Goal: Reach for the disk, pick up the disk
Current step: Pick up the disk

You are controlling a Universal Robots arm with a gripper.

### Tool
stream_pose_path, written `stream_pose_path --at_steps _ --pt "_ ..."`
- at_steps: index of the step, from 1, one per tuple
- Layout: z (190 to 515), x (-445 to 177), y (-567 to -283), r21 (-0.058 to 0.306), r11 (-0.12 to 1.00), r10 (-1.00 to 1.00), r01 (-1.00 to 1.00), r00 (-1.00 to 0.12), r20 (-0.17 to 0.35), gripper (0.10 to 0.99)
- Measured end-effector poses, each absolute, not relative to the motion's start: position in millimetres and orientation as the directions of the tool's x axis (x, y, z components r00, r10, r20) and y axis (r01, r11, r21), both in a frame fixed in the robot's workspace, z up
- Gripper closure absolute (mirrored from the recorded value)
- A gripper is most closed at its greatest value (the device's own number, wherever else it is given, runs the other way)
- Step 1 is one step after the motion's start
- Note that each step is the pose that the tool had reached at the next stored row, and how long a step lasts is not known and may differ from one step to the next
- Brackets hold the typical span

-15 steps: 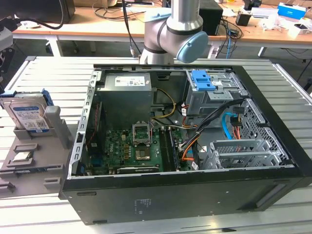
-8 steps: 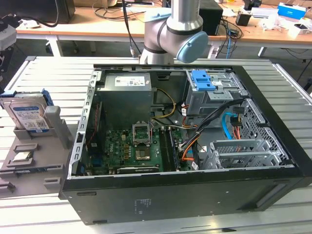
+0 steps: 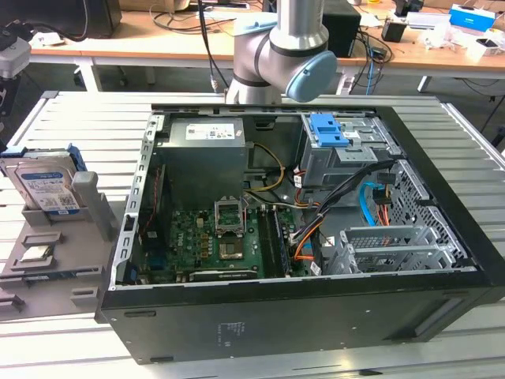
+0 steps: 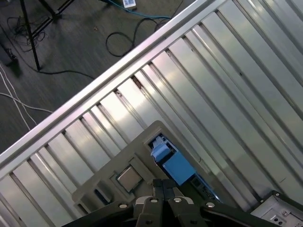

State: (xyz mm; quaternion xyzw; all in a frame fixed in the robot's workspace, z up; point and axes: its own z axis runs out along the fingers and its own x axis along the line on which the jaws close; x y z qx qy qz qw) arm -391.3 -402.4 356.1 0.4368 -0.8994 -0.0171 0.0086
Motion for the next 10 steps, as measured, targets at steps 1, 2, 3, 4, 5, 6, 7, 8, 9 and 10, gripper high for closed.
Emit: stream_pose_path --at_steps 1,2,3,4,5,6,7,8,9,10 --pt "356.0 -391.3 -402.4 0.038 0.606 -0.795 -0.794 -0.606 0.000 0.980" --pt "356.0 -391.3 -402.4 0.038 0.599 -0.800 -0.800 -0.600 0.000 0.980" --pt "356.1 -391.3 -402.4 0.038 0.593 -0.805 -0.804 -0.594 0.000 0.980" --pt "356.0 -391.3 -402.4 0.038 0.582 -0.813 -0.812 -0.583 0.000 0.980" --pt "356.0 -391.3 -402.4 0.038 0.576 -0.817 -0.817 -0.576 0.001 0.980" --pt "356.1 -391.3 -402.4 0.038 0.569 -0.822 -0.822 -0.569 0.001 0.980" --pt "356.0 -391.3 -402.4 0.038 0.557 -0.830 -0.830 -0.557 0.000 0.980" --pt "356.0 -391.3 -402.4 0.038 0.549 -0.835 -0.835 -0.550 0.000 0.980" --pt "356.0 -391.3 -402.4 0.038 0.543 -0.840 -0.839 -0.543 0.000 0.980" --pt "356.1 -391.3 -402.4 0.038 0.533 -0.846 -0.845 -0.534 0.001 0.980"
